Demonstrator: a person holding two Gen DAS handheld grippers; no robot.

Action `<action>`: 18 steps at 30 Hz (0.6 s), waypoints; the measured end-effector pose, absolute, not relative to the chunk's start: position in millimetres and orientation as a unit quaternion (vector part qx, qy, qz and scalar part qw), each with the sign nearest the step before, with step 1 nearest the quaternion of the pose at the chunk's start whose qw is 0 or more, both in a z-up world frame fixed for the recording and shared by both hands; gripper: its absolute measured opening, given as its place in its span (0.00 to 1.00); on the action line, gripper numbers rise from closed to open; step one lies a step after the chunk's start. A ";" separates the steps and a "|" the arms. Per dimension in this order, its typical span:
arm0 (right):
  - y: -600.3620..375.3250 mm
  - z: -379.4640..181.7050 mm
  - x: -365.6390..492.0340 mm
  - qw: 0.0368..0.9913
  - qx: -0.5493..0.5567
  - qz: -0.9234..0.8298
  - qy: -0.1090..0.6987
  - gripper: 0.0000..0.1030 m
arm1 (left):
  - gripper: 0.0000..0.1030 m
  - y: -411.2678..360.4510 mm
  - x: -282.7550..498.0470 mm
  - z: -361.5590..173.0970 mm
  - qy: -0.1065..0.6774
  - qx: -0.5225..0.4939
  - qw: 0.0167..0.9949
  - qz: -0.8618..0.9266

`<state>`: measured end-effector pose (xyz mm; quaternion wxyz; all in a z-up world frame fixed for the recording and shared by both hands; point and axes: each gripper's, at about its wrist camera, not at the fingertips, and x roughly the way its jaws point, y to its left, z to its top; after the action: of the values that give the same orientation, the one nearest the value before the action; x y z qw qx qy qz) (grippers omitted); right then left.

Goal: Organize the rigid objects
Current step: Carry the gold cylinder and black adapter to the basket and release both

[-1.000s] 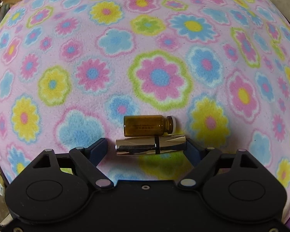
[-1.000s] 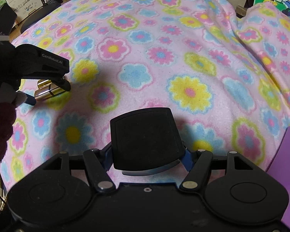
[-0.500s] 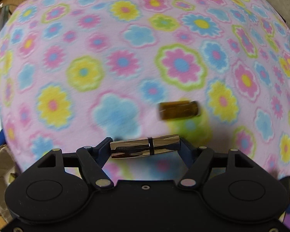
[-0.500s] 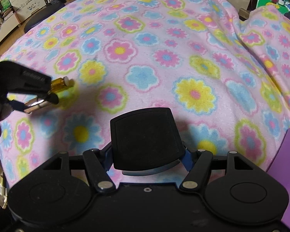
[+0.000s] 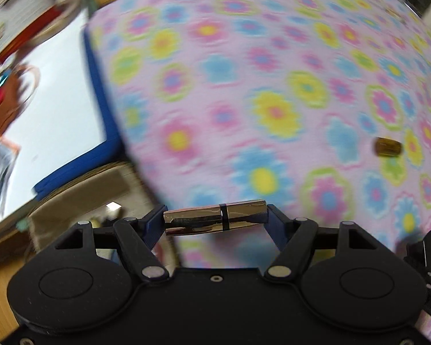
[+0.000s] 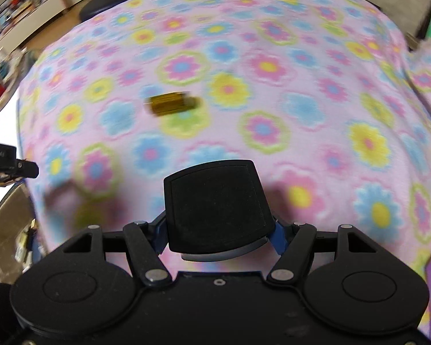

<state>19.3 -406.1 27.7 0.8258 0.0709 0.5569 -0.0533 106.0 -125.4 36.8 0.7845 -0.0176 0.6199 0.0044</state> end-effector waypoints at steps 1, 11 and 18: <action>-393.4 29.0 22.0 0.827 0.066 -0.043 0.557 0.65 | 0.66 -112.4 102.9 36.9 0.619 -0.023 0.785 0.014; -257.1 30.9 50.3 0.813 0.021 0.071 0.578 0.65 | 0.66 5.0 70.7 18.1 0.638 -0.062 0.761 0.102; -164.3 17.4 67.8 0.787 -0.009 0.131 0.603 0.65 | 0.66 55.6 62.3 -14.4 0.667 -0.079 0.732 0.115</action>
<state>67.8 -164.3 17.4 0.7872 -0.0091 0.6026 0.1306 62.3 55.6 -14.4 0.7318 -0.0788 0.6672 0.1148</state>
